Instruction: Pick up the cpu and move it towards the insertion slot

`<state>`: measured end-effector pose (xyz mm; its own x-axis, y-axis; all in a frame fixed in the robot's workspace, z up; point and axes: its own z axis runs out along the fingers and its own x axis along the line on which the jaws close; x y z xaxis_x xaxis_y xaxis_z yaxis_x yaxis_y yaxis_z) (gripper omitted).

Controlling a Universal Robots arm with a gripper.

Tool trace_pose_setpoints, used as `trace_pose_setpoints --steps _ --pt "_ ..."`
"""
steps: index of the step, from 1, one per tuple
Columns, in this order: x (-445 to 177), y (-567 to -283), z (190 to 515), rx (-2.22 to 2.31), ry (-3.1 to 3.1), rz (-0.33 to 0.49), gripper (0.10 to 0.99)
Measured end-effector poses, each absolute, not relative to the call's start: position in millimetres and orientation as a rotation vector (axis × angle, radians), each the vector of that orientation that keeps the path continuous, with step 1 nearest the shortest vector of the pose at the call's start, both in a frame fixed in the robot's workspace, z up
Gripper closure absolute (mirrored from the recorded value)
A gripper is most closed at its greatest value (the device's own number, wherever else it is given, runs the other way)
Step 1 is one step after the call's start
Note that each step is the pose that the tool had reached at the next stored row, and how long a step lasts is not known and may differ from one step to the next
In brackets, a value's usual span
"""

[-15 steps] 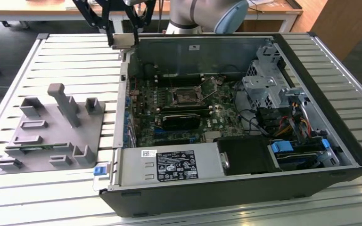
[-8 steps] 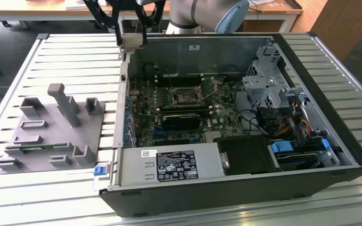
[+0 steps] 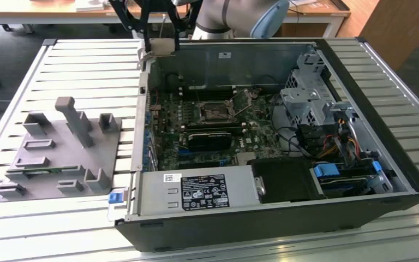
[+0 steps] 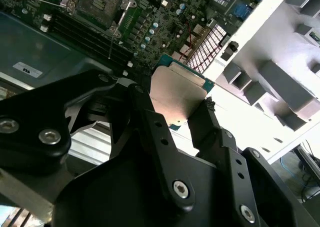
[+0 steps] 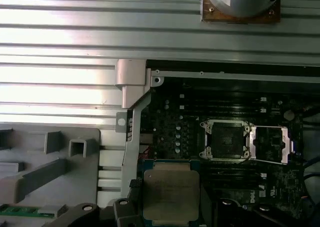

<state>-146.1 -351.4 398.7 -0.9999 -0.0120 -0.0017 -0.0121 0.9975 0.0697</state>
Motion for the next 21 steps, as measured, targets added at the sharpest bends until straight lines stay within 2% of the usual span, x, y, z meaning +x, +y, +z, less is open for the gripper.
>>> trace_pose_setpoints --steps 21 --pt "-108.1 -345.3 398.7 -0.019 3.138 0.112 0.545"
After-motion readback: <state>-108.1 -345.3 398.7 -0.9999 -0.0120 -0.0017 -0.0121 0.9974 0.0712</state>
